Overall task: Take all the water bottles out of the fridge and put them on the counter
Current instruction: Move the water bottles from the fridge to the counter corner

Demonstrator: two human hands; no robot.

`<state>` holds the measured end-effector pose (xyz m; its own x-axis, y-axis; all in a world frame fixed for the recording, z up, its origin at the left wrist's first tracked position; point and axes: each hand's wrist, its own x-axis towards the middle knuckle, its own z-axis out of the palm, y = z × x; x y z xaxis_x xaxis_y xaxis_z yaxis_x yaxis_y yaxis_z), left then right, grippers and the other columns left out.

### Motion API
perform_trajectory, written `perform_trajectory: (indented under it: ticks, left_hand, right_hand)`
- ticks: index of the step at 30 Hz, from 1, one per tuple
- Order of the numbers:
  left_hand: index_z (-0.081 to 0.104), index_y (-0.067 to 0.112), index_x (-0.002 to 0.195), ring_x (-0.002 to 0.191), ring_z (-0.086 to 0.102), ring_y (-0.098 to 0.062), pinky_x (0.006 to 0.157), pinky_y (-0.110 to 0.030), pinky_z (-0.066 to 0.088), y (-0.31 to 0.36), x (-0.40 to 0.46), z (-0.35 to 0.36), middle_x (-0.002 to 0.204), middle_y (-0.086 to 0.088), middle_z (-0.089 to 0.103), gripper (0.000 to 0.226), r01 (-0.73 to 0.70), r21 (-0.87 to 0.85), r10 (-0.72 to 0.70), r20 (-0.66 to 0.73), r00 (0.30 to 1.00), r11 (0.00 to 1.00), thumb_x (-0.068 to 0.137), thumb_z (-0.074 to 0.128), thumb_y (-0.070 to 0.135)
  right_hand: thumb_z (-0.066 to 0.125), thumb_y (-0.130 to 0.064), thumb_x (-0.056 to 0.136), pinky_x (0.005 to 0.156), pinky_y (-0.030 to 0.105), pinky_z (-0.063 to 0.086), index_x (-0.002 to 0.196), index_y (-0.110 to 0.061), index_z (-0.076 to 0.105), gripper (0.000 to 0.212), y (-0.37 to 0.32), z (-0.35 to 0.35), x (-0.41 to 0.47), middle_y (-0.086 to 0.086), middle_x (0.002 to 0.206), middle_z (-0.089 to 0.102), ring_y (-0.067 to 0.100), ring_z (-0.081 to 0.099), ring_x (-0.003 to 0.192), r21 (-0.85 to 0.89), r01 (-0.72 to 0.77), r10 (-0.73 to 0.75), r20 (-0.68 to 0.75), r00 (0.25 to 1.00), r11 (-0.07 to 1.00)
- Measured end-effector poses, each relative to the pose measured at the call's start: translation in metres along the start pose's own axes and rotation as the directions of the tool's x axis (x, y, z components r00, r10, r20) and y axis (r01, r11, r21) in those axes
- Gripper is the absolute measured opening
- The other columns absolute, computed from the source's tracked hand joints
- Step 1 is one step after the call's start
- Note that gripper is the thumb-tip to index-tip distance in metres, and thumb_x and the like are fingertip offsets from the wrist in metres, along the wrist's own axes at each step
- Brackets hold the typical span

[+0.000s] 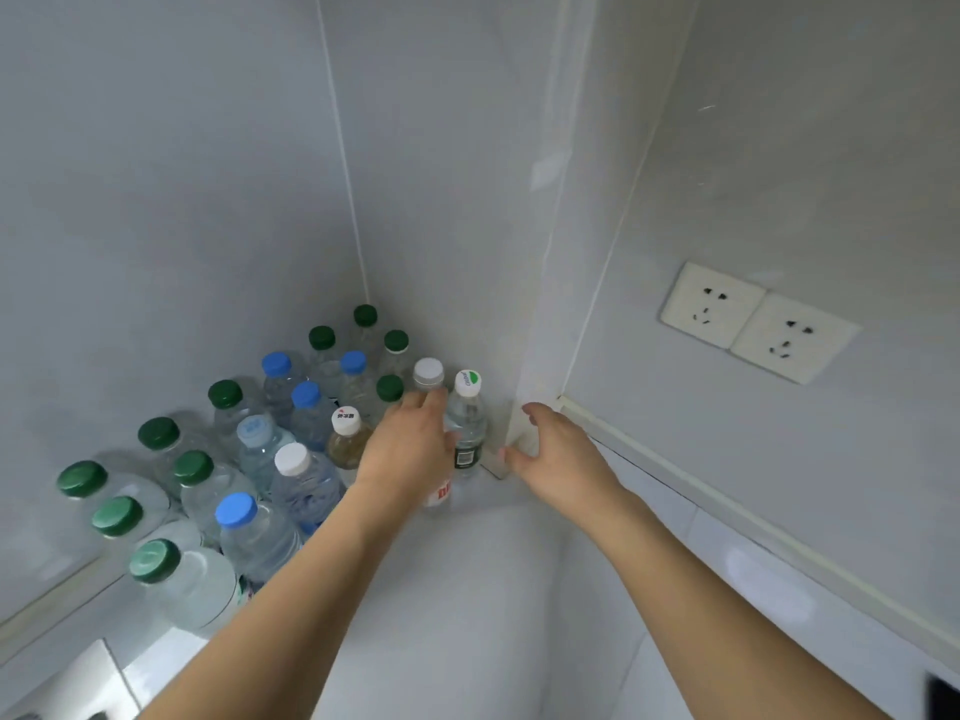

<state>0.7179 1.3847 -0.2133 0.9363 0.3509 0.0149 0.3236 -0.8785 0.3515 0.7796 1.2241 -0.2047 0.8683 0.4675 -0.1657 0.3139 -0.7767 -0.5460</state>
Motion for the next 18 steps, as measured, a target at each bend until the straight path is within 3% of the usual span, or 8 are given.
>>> perform_trajectory:
  ticks: [7,18]
  left_hand:
    - [0.040,0.015,0.139,0.123,0.043,-0.028,0.095,-0.038,0.041,0.046,-0.034,-0.011,0.139,-0.006,0.045,0.047,-0.173,0.056,0.175,-0.037,0.984,0.983,0.095,0.050,0.031]
    - [0.028,0.012,0.148,0.141,0.023,-0.022,0.112,-0.034,0.029,0.133,-0.067,0.037,0.152,-0.003,0.032,0.053,-0.455,0.065,0.446,0.118,0.887,0.888,0.100,0.042,0.031]
  right_hand:
    - [0.057,-0.034,0.092,0.105,0.030,0.035,0.147,-0.016,0.033,0.063,0.024,-0.031,-0.065,0.005,0.149,0.039,0.021,0.040,0.134,-0.028,-0.019,0.016,-0.093,0.996,0.999]
    - [0.053,-0.033,0.095,0.109,0.031,0.034,0.149,-0.016,0.029,0.061,0.095,-0.055,-0.152,-0.001,0.152,0.034,0.017,0.034,0.138,0.004,-0.187,0.184,-0.205,0.961,0.982]
